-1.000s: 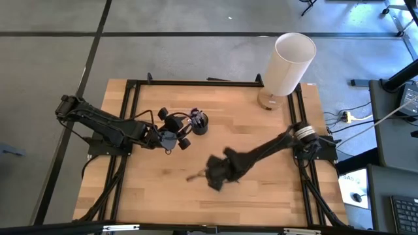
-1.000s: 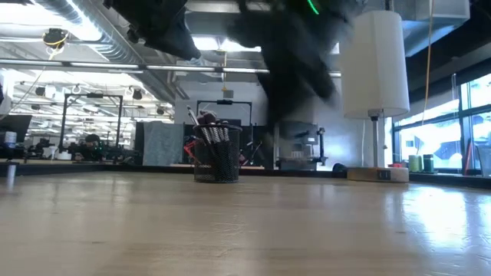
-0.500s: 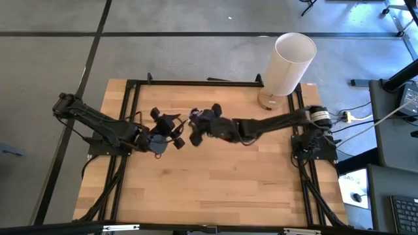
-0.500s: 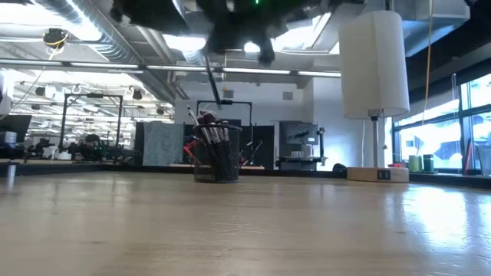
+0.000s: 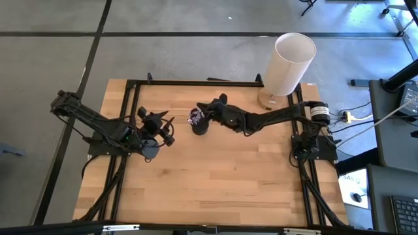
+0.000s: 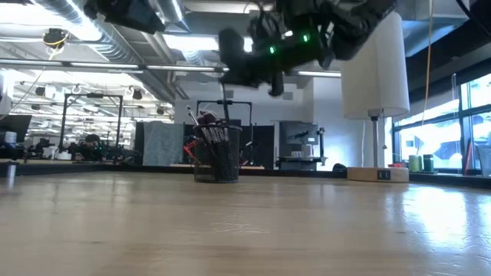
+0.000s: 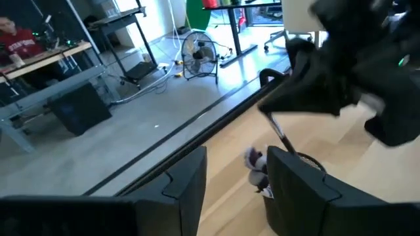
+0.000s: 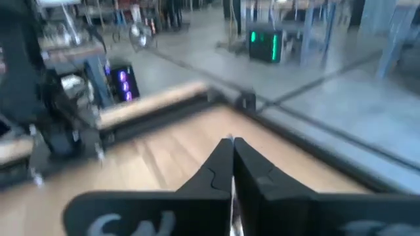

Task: Put items in baskets/containers
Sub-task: Put the black eyeshadow brush into the black pen holder, then return To Home Position

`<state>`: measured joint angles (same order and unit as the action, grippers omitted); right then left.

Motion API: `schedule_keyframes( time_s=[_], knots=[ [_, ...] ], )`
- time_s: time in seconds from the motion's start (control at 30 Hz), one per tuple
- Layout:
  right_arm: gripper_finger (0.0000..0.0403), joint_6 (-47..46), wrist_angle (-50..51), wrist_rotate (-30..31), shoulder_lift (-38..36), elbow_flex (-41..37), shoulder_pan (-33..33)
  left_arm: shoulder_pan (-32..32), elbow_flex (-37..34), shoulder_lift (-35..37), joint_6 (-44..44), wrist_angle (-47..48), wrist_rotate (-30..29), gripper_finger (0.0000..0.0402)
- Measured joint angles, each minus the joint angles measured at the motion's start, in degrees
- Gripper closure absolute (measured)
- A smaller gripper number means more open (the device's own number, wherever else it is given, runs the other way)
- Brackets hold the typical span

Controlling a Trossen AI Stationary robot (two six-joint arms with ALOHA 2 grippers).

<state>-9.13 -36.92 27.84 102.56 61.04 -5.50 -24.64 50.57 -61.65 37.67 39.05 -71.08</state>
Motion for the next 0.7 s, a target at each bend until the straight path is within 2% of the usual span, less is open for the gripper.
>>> schedule_keyframes(
  time_s=[0.1, 0.23, 0.4, 0.53, 0.7],
  knots=[
    [0.0382, -3.17, 1.68, -2.81, 0.22, -1.44, -0.76, 0.35, 0.0, 0.0, -0.51, 0.09, 1.8, 0.0247],
    [0.0333, -5.89, 2.46, -7.27, 0.16, -1.51, -1.64, 1.81, -0.23, -0.01, -1.21, -0.27, 5.26, 0.0247],
    [0.0278, -4.74, 2.61, -7.48, -0.37, -1.51, -1.55, 3.86, -3.34, -0.04, -1.32, -1.14, 6.59, 0.0247],
    [0.0269, 2.54, 5.71, -8.23, -4.32, -1.5, 0.33, 5.49, -5.2, 0.54, -0.76, -1.17, 7.99, 0.0247],
    [0.0286, 6.54, 20.72, -18.93, -12.91, -1.47, 1.24, 5.53, -8.37, 3.92, 0.79, -1.17, 8.74, 0.0247]
  ],
)
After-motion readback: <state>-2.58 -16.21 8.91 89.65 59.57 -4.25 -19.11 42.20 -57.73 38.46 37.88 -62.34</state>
